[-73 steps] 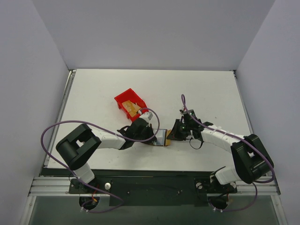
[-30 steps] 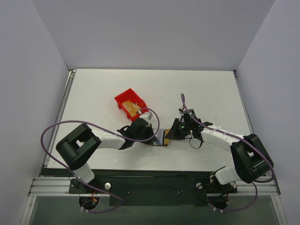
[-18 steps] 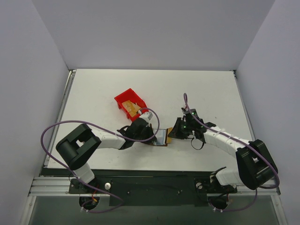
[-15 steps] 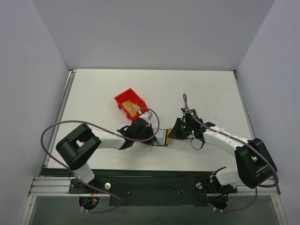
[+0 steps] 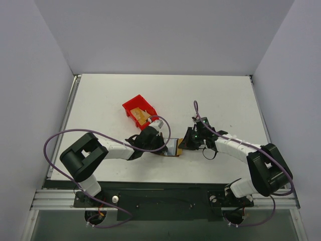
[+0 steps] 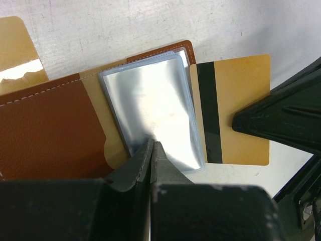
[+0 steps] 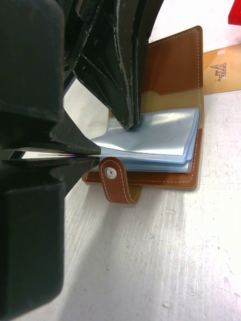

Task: Put the credit cards into the card holder
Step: Open the card holder at the center of the board.

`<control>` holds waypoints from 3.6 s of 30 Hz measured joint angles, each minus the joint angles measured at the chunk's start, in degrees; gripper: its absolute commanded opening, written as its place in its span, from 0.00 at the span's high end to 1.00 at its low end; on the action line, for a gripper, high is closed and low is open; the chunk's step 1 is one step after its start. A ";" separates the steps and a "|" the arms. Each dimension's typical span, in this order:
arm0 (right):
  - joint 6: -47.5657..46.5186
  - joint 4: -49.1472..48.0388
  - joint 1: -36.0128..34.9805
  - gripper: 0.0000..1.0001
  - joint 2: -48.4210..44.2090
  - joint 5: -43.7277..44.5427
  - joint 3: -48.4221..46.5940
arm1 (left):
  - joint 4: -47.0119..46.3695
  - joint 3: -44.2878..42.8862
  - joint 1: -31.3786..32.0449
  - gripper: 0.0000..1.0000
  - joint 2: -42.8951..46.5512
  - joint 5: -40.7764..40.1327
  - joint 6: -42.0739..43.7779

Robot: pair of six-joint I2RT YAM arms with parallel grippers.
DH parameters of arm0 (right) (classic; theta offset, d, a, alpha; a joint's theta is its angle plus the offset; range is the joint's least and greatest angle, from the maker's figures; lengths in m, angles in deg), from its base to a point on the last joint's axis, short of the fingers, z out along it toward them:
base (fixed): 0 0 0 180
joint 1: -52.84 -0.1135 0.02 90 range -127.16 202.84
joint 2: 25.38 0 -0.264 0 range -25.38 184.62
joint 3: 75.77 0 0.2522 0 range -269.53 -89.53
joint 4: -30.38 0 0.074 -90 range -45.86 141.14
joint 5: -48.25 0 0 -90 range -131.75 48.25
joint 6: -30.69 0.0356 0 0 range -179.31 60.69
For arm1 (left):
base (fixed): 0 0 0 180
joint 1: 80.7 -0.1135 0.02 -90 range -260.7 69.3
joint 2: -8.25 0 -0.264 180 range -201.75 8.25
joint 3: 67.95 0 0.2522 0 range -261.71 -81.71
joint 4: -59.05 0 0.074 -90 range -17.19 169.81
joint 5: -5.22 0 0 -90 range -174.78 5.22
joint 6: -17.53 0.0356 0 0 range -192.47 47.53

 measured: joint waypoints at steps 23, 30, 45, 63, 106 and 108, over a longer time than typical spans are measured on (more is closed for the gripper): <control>0.50 -2.75 -0.22 1.00 2.80 -1.92 0.00 | 0.00 0.00 -0.07 1.00 0.00 -0.02 0.00; -0.07 -3.85 -1.27 1.00 2.80 -2.91 0.00 | 0.00 0.00 -0.07 1.00 0.00 -0.02 0.00; -0.33 -4.48 -3.08 1.00 2.73 -3.41 0.00 | 0.00 0.00 -0.07 1.00 0.00 -0.02 0.00; -0.17 -6.58 -3.76 1.00 4.96 -3.37 -0.35 | 3.17 0.00 -0.44 1.00 1.70 0.02 0.33; 1.03 -9.92 -4.09 1.00 9.20 -3.32 -0.63 | 7.02 -6.10 -0.68 1.00 -1.68 1.51 3.63; 1.03 -9.92 -4.09 1.00 9.31 -3.23 -0.63 | 6.08 -5.29 -0.76 1.00 -1.46 1.44 3.61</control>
